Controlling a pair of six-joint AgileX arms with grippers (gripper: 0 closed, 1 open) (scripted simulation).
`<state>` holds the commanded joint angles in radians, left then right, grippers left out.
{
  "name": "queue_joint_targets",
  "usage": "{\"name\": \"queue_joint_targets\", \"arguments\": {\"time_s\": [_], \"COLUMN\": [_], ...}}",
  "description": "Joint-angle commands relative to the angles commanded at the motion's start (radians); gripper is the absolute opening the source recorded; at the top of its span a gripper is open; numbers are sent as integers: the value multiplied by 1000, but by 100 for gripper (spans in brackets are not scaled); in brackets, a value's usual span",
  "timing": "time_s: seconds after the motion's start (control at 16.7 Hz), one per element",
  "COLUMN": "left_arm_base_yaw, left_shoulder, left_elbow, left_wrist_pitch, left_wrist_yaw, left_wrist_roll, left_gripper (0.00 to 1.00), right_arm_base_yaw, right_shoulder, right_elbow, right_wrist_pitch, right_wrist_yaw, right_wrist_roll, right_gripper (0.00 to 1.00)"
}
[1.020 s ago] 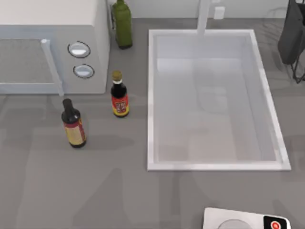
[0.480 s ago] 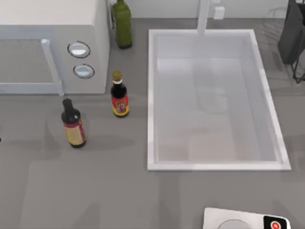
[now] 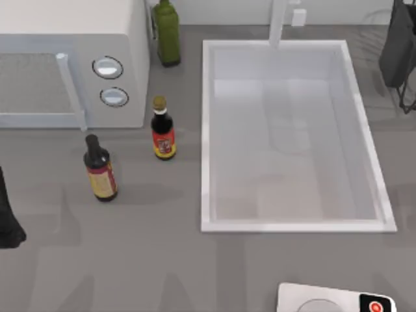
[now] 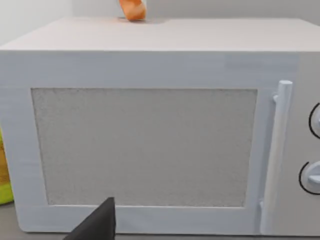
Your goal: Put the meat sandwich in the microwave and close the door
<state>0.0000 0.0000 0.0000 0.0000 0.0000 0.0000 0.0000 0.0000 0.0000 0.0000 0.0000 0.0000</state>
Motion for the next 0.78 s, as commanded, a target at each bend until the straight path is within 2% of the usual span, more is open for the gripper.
{"name": "queue_joint_targets", "arguments": {"time_s": [0.24,0.78], "left_arm_base_yaw": [0,0], "left_shoulder": [0,0], "left_elbow": [0,0], "left_wrist_pitch": [0,0], "left_wrist_yaw": [0,0], "left_wrist_roll": [0,0], "left_gripper": [100,32], "right_arm_base_yaw": [0,0], "right_shoulder": [0,0], "right_elbow": [0,0], "right_wrist_pitch": [0,0], "right_wrist_yaw": [0,0], "right_wrist_roll": [0,0], "right_gripper": [100,100]}}
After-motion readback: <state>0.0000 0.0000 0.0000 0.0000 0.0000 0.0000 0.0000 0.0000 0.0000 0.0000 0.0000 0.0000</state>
